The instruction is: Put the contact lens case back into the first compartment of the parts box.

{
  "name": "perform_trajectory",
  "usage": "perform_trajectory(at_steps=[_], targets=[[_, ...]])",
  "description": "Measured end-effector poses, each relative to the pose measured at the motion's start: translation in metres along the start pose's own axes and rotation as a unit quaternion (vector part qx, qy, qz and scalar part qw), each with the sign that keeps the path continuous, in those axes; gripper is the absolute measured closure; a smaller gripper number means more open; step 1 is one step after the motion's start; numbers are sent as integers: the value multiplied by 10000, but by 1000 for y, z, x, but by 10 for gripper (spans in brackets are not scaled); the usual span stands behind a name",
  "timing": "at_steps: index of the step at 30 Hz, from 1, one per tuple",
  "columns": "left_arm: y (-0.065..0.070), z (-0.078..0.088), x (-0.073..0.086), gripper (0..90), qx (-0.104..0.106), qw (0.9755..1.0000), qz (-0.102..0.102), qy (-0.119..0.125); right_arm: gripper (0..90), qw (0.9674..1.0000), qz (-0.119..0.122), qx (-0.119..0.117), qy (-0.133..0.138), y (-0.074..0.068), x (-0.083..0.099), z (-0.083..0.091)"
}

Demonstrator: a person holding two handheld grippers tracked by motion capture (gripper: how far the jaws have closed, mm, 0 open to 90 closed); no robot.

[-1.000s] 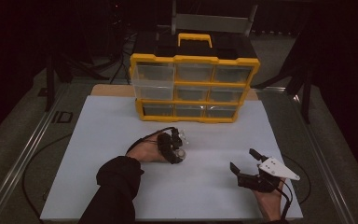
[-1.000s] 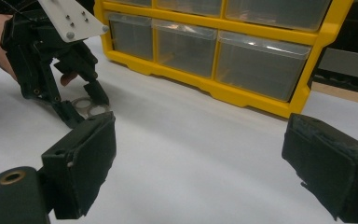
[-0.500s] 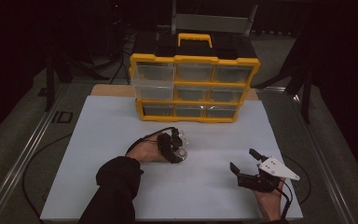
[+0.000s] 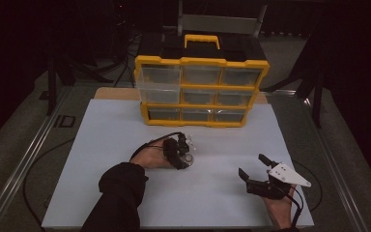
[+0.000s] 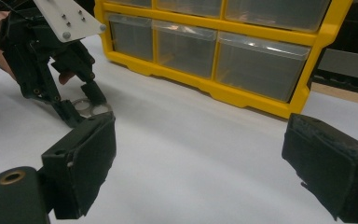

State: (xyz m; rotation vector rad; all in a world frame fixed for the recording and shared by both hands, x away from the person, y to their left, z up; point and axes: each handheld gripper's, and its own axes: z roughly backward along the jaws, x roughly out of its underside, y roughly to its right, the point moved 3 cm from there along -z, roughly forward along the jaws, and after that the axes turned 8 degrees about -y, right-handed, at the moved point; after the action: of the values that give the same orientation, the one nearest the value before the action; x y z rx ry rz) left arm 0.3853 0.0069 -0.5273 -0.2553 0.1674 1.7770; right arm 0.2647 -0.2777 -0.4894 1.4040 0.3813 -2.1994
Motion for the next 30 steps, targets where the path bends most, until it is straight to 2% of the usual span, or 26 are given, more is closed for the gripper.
perform_trajectory(at_steps=[5, 10, 15, 30], targets=[[0, 4, 1, 496, -74, 9999, -87, -16, 98, 10000, 4, -4, 6, 0, 0, 0], [3, 9, 1, 497, -75, 9999, -8, 113, 98, 10000, 4, -5, 20, 0, 0, 0], [9, 17, 1, 497, -157, 9996, -125, 197, 98, 10000, 0, -7, 30, 0, 0, 0], [10, 36, 7, 497, -215, 9989, -85, 413, 98, 10000, 1, -19, 33, 0, 0, 1]])
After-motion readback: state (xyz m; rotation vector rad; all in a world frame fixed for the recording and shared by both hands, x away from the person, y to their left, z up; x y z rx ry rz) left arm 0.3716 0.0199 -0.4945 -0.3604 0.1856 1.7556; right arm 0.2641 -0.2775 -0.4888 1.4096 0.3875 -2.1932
